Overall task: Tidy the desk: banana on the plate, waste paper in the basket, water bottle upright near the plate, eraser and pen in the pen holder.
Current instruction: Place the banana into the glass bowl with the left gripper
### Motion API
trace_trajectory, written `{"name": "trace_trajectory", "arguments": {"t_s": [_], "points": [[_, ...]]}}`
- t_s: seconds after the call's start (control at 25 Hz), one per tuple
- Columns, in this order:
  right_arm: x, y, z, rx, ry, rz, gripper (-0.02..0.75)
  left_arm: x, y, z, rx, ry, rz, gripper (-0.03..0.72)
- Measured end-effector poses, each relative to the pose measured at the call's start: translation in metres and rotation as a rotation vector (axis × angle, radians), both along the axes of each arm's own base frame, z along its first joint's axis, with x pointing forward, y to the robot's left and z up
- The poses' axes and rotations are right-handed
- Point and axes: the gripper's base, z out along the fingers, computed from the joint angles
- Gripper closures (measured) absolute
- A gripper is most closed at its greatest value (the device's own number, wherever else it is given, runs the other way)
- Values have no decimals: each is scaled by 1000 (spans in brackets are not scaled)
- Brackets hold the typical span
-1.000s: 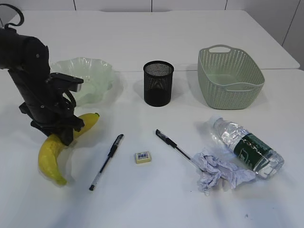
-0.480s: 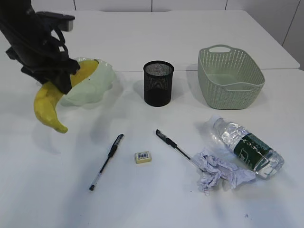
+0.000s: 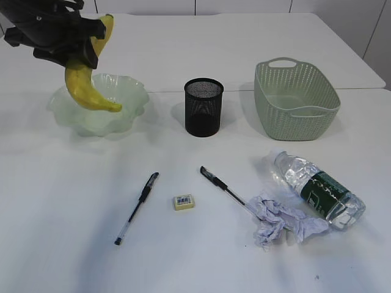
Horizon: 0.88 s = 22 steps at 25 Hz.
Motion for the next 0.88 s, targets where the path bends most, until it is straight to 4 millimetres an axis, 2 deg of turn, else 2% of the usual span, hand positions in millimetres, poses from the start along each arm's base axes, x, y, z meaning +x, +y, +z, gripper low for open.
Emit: {"name": "trace_trajectory", "arguments": {"t_s": [0.12, 0.4, 0.68, 0.88], "points": [[0, 0, 0, 0, 2, 0, 353, 12, 13, -2, -90, -35, 78, 411], [0, 0, 0, 0, 2, 0, 353, 41, 41, -33, -314, 15, 249, 410], [0, 0, 0, 0, 4, 1, 353, 80, 40, -46, -381, -56, 282, 411], [0, 0, 0, 0, 4, 1, 353, 97, 38, -76, -374, -21, 289, 411]]}}
